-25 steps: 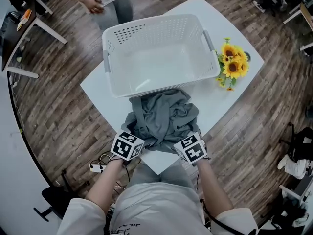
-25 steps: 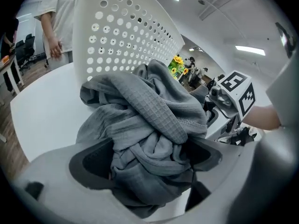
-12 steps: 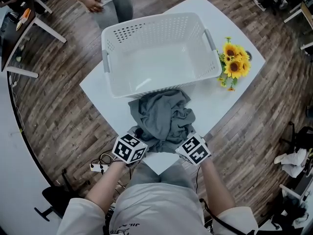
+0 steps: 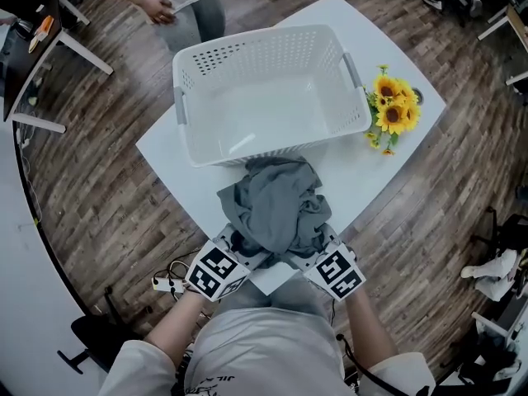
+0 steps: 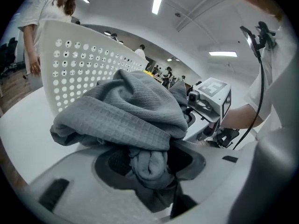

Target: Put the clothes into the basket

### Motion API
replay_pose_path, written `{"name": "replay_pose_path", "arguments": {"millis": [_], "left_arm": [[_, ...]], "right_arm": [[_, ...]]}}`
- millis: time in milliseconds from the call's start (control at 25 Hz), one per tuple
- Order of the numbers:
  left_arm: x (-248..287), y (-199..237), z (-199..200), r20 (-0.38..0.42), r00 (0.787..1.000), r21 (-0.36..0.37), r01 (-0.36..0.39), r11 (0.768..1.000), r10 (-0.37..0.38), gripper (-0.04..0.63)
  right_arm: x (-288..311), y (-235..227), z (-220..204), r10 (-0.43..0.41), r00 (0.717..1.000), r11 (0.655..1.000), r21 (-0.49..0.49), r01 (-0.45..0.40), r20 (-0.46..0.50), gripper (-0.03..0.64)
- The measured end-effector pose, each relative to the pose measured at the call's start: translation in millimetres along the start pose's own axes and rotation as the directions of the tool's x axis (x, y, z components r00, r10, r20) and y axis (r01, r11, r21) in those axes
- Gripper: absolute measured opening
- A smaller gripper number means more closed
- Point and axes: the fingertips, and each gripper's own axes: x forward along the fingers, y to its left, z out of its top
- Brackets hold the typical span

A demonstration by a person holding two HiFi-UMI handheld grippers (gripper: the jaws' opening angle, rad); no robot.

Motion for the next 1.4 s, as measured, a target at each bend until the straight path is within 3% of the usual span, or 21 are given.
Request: {"name": "replay_pose_path", "arguments": {"millis": [640,960,1400], "left_arm": [[-50,-54,61,0.114,0.993,0.083,-0.028,0.996,0.019,0.196],[-85,-72,119,0.19,0.981,0.147,-0.066,0.987,0.037,0.196],[-135,-73,217,0.3,0.95,0.247,-0.161,0.955,0.083,0.198]], "right_arm": [[-73,27,59,-0.09,0.992,0.988,-0.117,0.099,0.084,0.268],[-114,30,116,-0.133,0.98,0.969,-0.189,0.159,0.146,0.268],[-158,14,215,-0.156,0.954,0.93,-0.287,0.228,0.255,0.268]]}}
